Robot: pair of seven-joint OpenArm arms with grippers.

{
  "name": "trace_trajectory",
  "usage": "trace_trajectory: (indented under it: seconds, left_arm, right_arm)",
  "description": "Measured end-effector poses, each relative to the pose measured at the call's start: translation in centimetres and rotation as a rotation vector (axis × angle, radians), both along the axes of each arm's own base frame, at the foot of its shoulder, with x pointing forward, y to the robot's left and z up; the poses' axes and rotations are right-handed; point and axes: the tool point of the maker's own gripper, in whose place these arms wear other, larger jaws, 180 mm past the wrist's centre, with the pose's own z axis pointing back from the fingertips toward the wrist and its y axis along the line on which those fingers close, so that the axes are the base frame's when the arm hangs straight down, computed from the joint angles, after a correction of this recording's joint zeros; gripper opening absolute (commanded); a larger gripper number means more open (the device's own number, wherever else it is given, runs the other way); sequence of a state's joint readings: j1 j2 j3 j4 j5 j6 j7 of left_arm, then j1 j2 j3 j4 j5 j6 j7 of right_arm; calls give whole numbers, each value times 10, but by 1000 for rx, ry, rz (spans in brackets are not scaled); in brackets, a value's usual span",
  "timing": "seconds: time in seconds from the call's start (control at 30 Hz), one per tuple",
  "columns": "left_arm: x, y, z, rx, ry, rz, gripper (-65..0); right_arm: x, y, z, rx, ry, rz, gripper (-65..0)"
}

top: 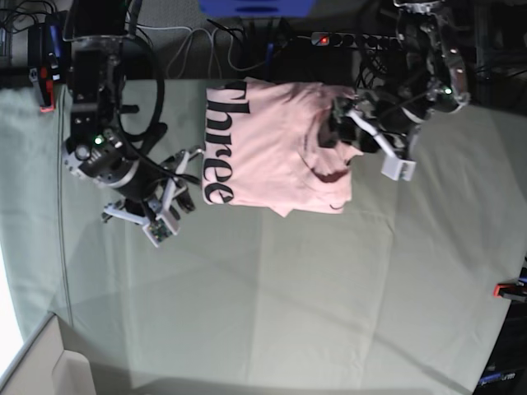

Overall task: Layout the t-shirt on the table in an organized manner, then fold the t-shirt properly
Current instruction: 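Release the shirt and pull the right gripper back from the stack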

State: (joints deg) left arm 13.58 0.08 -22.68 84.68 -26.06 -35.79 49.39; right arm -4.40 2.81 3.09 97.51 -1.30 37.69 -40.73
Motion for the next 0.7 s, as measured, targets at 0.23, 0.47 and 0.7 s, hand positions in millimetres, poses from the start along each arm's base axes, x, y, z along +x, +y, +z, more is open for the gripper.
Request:
trace_trajectory:
  seconds: [0.23, 0.47, 0.7]
  left_arm:
    - [4, -10, -7, -49, 12, 21, -92]
    - [6, -9, -9, -56, 14, 23, -94]
    - [19, -12, -16, -94, 24, 42, -304]
  right_arm:
    - [-4, 0, -3, 0, 10, 0, -476]
    - [-9, 0, -7, 0, 25, 0, -477]
    - [-13, 1, -10, 0, 34, 2, -477]
